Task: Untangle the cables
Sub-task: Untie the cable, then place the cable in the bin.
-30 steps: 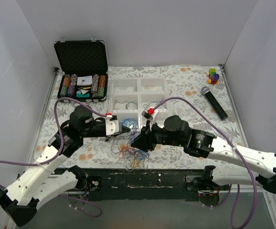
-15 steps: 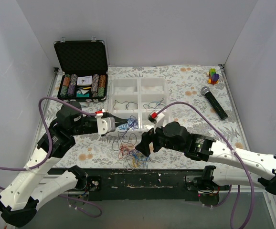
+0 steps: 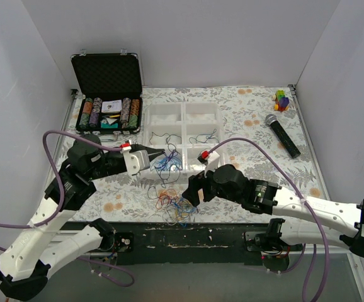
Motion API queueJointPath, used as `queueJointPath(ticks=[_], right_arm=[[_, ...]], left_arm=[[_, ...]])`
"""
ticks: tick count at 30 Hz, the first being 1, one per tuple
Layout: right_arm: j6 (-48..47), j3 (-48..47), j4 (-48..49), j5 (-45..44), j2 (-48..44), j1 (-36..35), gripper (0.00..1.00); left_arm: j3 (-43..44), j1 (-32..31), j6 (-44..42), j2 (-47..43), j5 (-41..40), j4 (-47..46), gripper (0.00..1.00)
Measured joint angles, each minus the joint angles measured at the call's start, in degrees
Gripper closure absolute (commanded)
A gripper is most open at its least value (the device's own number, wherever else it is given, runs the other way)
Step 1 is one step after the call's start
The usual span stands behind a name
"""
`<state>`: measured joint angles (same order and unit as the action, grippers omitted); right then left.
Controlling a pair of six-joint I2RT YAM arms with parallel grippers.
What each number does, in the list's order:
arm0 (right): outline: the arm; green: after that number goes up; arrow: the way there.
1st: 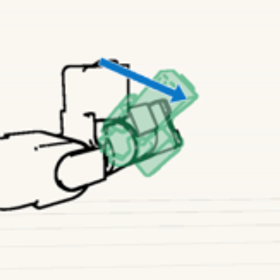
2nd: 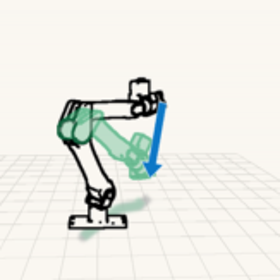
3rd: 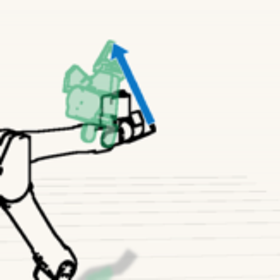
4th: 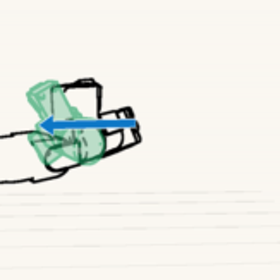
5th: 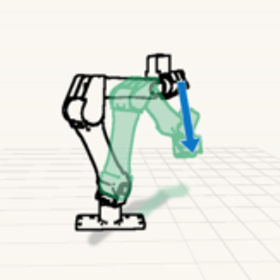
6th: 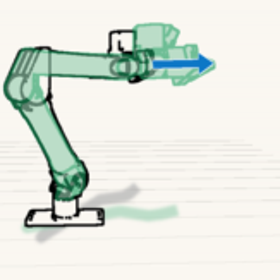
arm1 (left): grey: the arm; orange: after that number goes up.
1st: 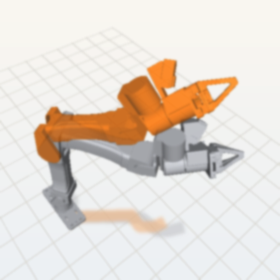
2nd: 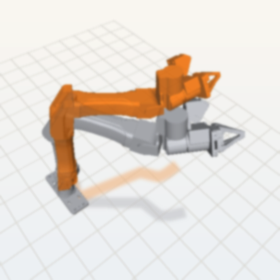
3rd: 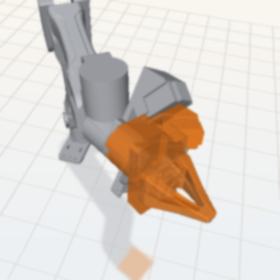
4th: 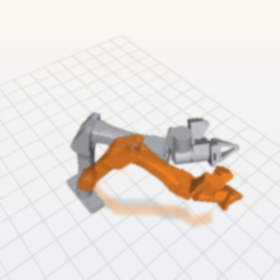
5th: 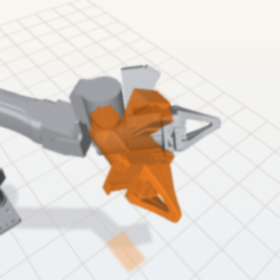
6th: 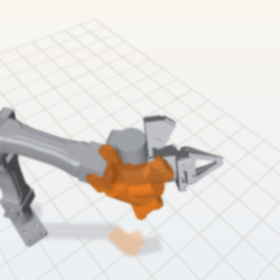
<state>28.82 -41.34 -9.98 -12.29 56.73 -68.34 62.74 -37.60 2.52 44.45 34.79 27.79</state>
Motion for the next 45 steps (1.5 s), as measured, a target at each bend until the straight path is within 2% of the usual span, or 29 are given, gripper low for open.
queueJointPath(ticks=[10, 19, 29, 45], right_arm=[[2.5, 5.2, 0.8, -1.1, -1.8, 1.2, 0.12], [4.3, 9.0, 0.7, -3.1, -9.4, 1.9, 0.13], [6.4, 10.3, -2.4, -8.7, -16.3, 2.7, 0.16], [10.3, 7.8, -14.8, -23.0, -28.5, 2.8, 0.2]], left_arm=[[-0.6, 0.0, 5.4, 5.0, -13.0, -4.7, 1.0], [-7.7, 0.0, 6.6, 8.9, -21.8, -9.1, 1.0], [-8.0, 0.0, 6.3, 14.5, -22.4, -15.2, 1.0], [6.5, 0.0, 9.8, 44.6, -20.4, -28.7, 1.0]])
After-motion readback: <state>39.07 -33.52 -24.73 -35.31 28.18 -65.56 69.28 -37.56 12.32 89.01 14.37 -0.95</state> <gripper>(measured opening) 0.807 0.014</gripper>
